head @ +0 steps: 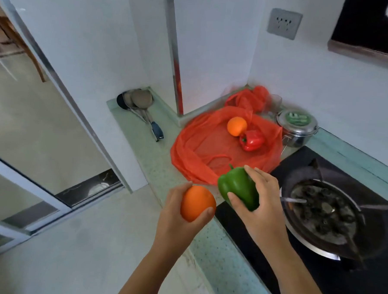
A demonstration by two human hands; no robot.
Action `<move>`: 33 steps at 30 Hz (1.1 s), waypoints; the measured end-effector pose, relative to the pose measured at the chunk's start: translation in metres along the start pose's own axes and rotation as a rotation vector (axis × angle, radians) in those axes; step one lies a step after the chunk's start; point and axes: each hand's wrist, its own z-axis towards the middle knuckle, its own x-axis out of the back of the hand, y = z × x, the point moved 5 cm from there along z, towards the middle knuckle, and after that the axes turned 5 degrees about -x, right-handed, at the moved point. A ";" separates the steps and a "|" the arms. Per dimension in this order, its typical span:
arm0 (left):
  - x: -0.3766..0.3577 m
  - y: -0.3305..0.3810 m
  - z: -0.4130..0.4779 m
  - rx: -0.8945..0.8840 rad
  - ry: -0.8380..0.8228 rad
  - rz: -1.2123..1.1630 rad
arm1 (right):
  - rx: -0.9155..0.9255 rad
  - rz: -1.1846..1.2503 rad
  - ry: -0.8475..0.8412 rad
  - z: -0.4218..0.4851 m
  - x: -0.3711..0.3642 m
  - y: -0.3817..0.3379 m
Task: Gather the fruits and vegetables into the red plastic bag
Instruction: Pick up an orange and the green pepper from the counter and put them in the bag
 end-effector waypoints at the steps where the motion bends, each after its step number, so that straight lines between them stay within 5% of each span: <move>1: -0.005 -0.002 0.006 0.000 -0.010 -0.007 | -0.010 -0.005 0.005 0.003 0.001 0.004; 16: -0.061 -0.032 0.124 -0.077 -0.245 -0.124 | -0.296 -0.137 0.239 0.038 -0.002 0.043; 33: -0.110 -0.124 0.317 -0.152 -0.554 -0.125 | -0.571 -0.234 0.390 0.173 -0.109 0.096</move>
